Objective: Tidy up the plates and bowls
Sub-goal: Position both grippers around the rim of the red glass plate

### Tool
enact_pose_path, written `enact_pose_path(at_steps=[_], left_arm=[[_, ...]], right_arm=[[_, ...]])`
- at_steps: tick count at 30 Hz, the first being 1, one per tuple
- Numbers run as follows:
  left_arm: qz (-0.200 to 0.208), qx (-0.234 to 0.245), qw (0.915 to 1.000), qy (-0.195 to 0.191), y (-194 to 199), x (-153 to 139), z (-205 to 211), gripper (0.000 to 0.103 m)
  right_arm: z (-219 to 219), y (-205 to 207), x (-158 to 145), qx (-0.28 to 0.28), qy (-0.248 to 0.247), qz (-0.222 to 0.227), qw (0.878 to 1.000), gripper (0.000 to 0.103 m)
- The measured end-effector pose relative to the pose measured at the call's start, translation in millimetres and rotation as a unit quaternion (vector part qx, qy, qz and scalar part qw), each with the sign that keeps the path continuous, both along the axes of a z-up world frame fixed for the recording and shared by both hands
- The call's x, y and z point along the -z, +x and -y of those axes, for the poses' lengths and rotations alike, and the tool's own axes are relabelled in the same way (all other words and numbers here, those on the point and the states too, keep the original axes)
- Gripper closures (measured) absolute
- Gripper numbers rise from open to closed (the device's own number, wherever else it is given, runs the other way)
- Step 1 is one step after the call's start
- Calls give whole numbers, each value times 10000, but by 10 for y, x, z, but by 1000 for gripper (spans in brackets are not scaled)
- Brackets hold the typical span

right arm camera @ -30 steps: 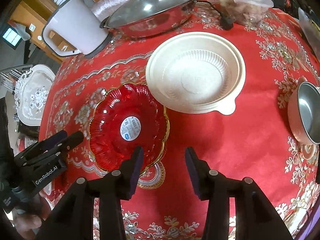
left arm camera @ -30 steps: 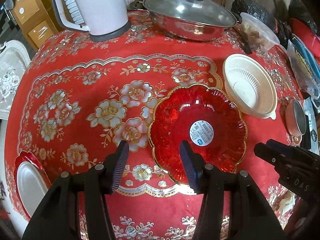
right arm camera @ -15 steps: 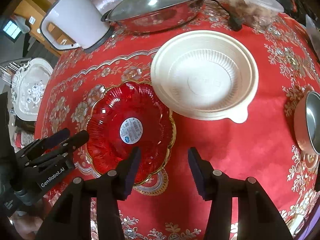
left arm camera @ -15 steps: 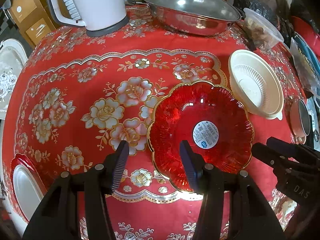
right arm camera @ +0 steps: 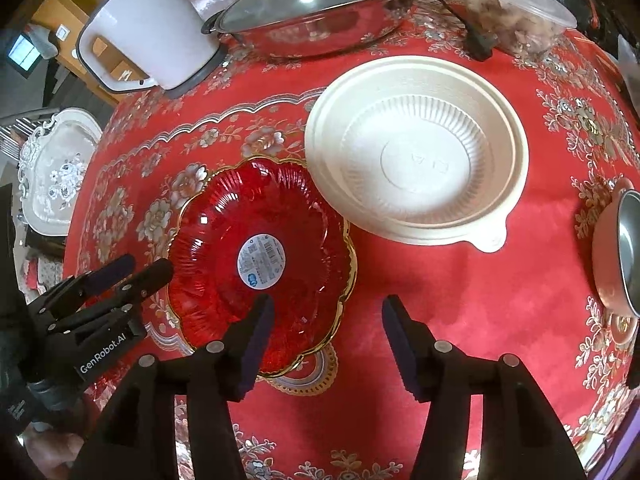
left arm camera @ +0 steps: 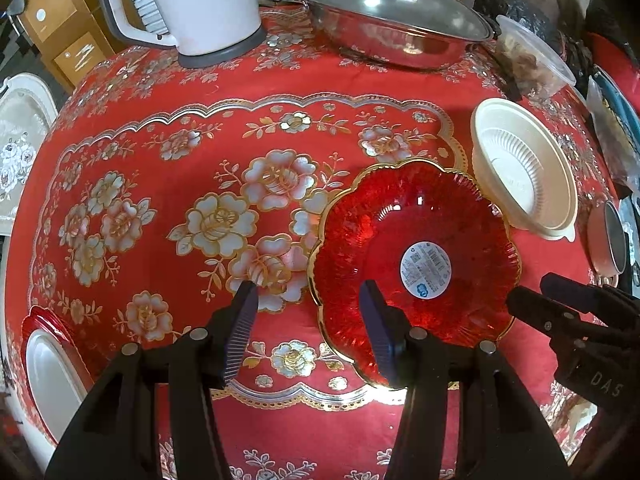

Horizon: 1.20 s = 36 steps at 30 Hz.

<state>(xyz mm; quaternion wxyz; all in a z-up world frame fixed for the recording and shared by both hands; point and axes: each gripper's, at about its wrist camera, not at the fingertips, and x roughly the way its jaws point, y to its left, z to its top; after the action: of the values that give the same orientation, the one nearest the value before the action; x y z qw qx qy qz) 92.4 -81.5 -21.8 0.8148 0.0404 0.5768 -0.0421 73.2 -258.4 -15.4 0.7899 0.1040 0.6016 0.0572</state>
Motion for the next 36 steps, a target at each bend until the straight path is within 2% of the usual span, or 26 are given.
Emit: enact_pose_path(at_steps=[25,36], left_arm=[[-71,-34,10000,23,-7,57,-45,52],[-177,-116,9997,-116,35,114,-112,52]], right_arm=[[54,10,59,84,18,-132,9999,44],[76,45,135,130,24,-225,9997,44]])
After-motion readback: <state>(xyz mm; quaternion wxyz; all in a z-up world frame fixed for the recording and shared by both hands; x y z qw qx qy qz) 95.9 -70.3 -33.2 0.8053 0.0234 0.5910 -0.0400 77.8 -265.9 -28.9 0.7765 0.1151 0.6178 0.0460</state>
